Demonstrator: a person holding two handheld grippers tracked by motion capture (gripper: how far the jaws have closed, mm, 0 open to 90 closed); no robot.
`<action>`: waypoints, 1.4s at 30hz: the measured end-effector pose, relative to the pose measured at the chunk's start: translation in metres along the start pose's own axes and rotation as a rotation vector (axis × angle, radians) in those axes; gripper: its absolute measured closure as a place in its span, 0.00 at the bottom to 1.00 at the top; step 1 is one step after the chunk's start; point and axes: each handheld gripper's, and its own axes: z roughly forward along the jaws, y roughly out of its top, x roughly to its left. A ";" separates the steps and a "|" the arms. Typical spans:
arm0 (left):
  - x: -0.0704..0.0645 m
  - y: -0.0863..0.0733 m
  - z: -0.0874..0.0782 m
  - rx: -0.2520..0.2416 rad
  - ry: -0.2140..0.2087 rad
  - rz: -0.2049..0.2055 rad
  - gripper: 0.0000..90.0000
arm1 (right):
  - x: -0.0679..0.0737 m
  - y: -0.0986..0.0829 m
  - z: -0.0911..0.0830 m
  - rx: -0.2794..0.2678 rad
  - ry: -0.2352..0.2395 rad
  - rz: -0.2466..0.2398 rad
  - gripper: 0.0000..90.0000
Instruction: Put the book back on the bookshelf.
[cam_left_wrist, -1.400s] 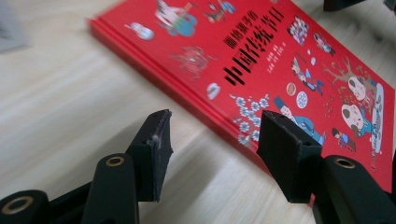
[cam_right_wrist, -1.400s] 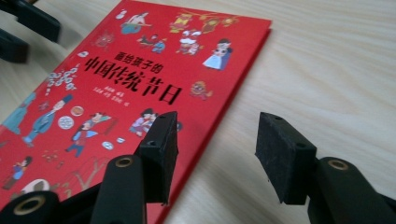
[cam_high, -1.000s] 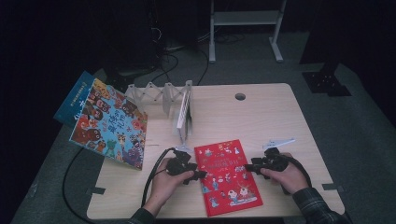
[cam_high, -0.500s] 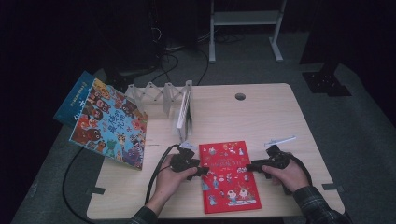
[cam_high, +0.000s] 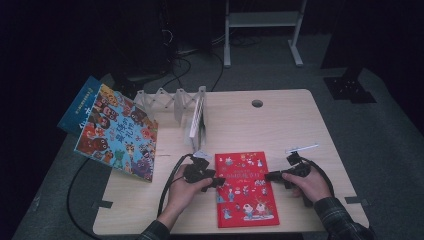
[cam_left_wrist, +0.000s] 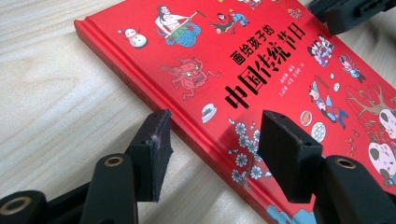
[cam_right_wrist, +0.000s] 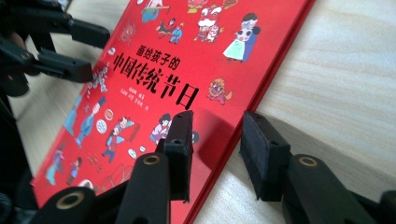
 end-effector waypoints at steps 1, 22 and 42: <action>0.000 0.000 0.000 0.000 -0.001 0.000 0.48 | -0.001 0.000 0.000 0.005 0.011 0.014 0.71; 0.000 0.000 0.000 -0.002 0.000 0.002 0.48 | -0.013 0.004 -0.002 0.037 0.094 0.122 0.76; 0.000 -0.001 0.001 -0.013 -0.002 0.002 0.48 | -0.005 0.007 -0.007 0.053 0.124 0.141 0.76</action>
